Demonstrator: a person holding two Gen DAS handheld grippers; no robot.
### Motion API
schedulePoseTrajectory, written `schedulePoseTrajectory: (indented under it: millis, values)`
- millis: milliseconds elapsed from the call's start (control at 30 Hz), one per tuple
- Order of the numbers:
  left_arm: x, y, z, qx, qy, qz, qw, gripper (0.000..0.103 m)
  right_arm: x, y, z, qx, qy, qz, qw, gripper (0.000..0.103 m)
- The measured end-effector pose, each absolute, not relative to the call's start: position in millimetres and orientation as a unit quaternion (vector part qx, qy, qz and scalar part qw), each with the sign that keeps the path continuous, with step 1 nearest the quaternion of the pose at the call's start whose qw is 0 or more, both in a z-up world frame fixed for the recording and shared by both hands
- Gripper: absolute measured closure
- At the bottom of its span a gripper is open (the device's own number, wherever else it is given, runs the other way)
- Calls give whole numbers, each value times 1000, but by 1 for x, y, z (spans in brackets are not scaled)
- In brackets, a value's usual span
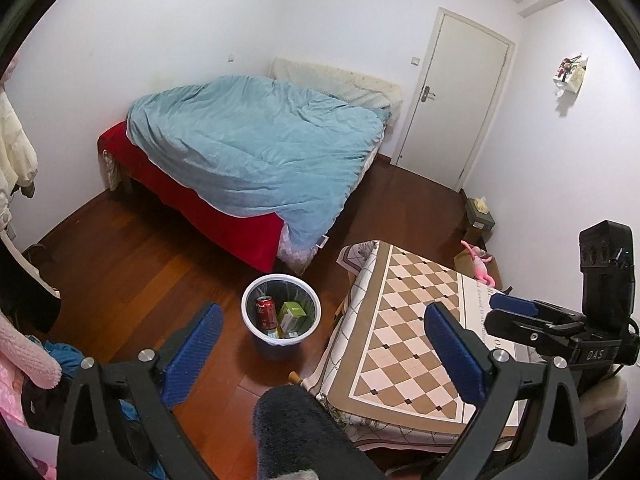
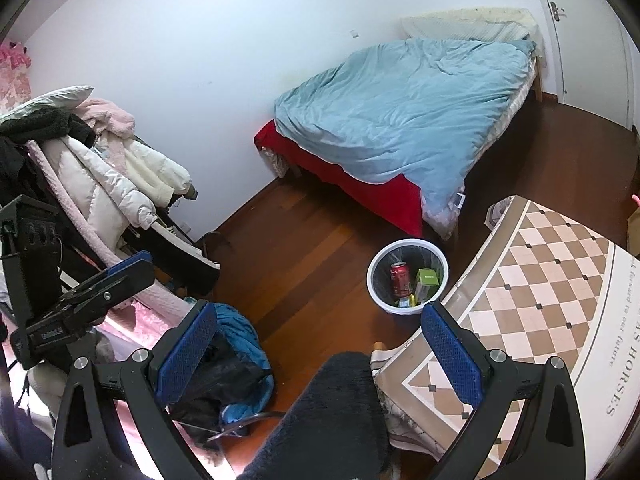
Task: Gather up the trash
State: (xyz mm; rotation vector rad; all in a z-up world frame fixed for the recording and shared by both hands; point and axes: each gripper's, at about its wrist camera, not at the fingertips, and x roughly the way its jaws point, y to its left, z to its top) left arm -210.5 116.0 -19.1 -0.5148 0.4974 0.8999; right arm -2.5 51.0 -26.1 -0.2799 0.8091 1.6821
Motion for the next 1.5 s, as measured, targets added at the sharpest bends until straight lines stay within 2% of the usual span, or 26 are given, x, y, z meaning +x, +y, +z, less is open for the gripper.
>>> schedulePoseTrajectory:
  millis: [1500]
  values:
    - [-190,105,-16,-230,247,390,857,0,5,28,-11,-117,332,713,607,0]
